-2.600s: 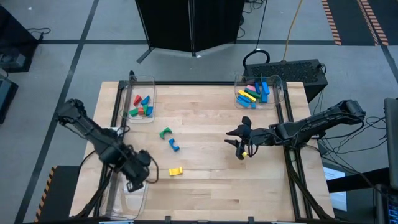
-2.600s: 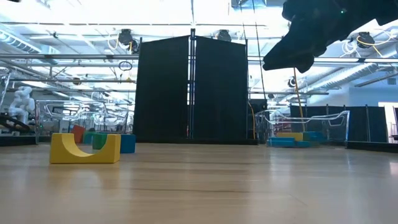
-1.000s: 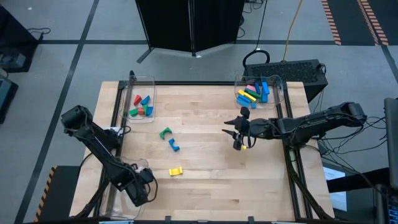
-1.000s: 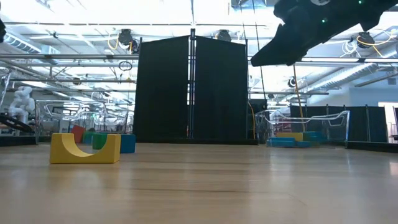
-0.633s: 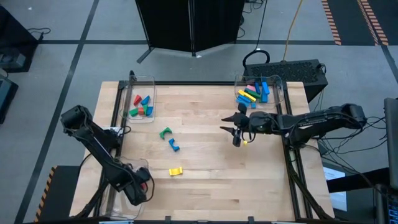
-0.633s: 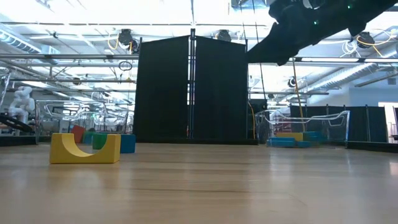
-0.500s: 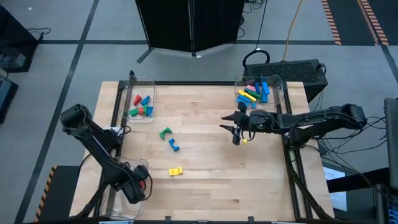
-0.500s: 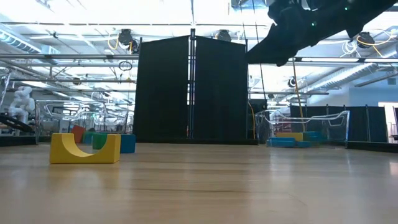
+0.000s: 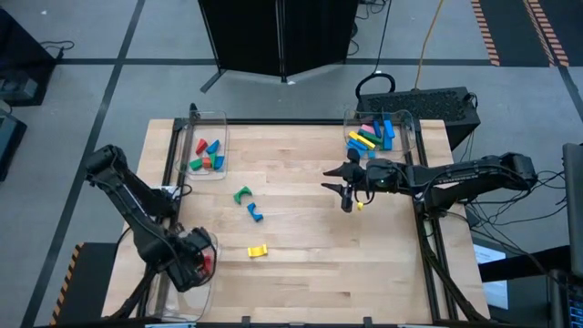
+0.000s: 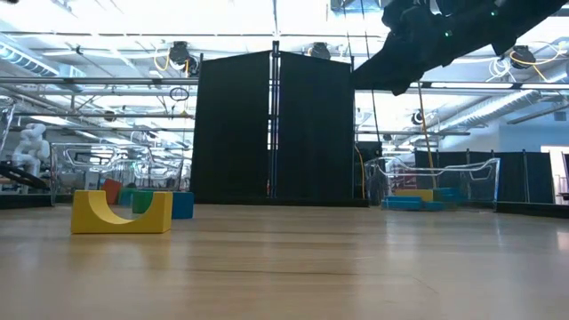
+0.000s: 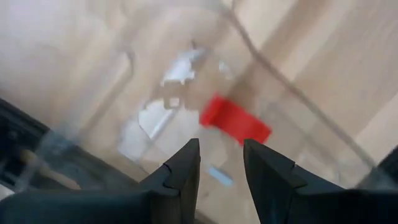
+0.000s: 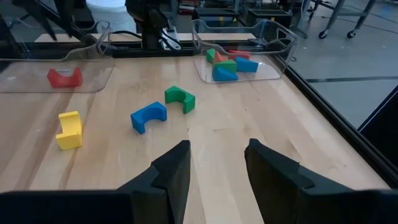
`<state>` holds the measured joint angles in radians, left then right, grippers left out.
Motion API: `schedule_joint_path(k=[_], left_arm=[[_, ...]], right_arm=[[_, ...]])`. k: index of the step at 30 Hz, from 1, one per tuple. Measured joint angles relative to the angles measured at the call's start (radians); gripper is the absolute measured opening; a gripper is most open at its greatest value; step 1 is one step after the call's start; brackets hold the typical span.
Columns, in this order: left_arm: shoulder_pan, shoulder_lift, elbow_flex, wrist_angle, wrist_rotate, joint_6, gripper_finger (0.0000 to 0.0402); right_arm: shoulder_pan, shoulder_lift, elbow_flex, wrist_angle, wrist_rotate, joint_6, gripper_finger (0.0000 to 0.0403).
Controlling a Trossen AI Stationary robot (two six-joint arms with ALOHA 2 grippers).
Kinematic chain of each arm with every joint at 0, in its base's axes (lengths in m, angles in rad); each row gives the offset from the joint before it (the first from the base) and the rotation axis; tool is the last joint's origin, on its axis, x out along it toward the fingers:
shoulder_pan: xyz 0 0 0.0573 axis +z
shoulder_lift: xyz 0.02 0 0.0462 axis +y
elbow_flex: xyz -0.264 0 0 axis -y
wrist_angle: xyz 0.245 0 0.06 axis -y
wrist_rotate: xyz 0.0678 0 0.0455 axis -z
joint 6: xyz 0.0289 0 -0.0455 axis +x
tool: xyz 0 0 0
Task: Sort blocks by size
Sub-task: Put the green arch block into the bottom left transparent bin
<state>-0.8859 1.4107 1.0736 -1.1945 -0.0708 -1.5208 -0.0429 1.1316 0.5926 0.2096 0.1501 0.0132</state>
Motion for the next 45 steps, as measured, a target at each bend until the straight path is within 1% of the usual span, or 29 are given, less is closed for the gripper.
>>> schedule_joint_path(k=[4,7,15,24,27,31,34,38,42,45], left_arm=[[0.035,-0.022,0.032,-0.089,-0.062,-0.019,0.0125],[0.085,-0.025,0.056,-0.114,-0.065,-0.005,0.0125],[0.229,-0.026,0.100,-0.124,-0.066,0.190,0.0125],[0.402,-0.026,0.108,-0.124,-0.075,0.372,0.0125],[0.457,-0.026,0.108,-0.124,-0.089,0.447,0.0125],[0.528,-0.026,0.108,-0.122,-0.136,0.523,0.0125],[0.582,-0.026,0.108,-0.103,-0.167,0.560,0.0125],[0.654,-0.026,0.108,-0.027,-0.174,0.635,0.0125],[0.720,-0.025,0.108,0.052,-0.177,0.679,0.0125],[0.758,-0.021,0.108,0.091,-0.210,0.698,0.0125]], right_arm=[[0.000,0.000,0.000,0.000,0.000,0.000,0.0148],[0.000,0.000,0.000,0.002,0.000,0.000,0.0148],[0.000,0.000,0.000,0.004,0.001,0.001,0.0148],[0.000,0.000,0.000,0.003,0.001,0.001,0.0148],[0.001,0.000,0.000,0.003,0.001,0.000,0.0148],[0.001,0.000,0.000,0.000,0.001,0.000,0.0148],[0.001,0.000,0.000,-0.002,0.001,-0.001,0.0148],[0.001,0.000,0.000,-0.002,0.002,-0.002,0.0148],[0.001,0.000,0.000,-0.003,0.002,-0.003,0.0148],[0.001,0.000,0.000,-0.004,0.002,-0.002,0.0148]])
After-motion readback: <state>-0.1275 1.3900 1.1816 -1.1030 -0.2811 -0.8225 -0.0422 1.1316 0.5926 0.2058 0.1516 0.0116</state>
